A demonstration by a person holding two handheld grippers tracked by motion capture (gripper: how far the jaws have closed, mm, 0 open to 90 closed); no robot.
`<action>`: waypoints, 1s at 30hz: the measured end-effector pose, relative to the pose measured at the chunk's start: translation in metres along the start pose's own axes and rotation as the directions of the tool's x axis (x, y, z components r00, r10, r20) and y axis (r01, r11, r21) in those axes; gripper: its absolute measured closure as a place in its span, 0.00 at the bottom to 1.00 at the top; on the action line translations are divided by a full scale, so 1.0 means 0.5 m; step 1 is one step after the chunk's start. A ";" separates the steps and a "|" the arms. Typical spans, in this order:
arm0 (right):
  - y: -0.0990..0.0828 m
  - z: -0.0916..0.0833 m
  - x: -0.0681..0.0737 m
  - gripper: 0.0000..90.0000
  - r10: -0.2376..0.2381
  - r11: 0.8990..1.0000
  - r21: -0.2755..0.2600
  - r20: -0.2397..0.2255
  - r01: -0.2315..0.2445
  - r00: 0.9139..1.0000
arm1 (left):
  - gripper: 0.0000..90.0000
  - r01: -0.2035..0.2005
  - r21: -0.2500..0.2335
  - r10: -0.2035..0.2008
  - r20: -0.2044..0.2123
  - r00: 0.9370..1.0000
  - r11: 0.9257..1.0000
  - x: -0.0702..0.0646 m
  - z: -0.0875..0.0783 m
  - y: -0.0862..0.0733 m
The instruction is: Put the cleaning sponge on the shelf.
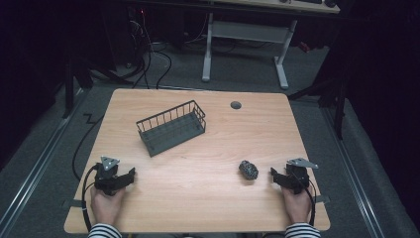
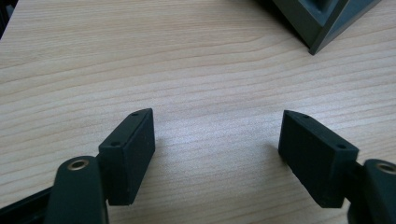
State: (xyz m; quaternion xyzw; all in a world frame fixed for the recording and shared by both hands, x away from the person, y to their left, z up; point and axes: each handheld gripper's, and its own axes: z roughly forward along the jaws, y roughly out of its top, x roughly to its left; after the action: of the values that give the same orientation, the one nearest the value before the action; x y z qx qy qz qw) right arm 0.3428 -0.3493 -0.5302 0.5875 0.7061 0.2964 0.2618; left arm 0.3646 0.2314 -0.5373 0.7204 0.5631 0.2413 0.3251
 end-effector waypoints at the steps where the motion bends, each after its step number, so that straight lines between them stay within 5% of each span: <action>1: 0.000 0.000 0.000 0.36 0.000 1.000 0.001 -0.001 0.000 1.000 | 0.30 0.000 0.000 0.000 0.001 1.000 1.000 0.000 0.000 0.000; 21: 0.000 0.000 0.002 0.35 0.000 1.000 0.001 -0.005 0.000 1.000 | 0.29 0.000 0.002 0.000 -0.006 1.000 1.000 -0.004 0.002 0.002; 30: 0.000 0.000 0.002 0.35 0.000 1.000 0.001 -0.006 0.000 1.000 | 0.31 0.029 -0.009 -0.028 0.042 0.999 1.000 -0.001 -0.005 0.007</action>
State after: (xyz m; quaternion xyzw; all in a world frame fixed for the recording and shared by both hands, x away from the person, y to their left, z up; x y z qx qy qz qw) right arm 0.3425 -0.3484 -0.5302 0.5867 0.7071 0.2975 0.2593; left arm 0.3650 0.2311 -0.5332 0.7157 0.5653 0.2241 0.3435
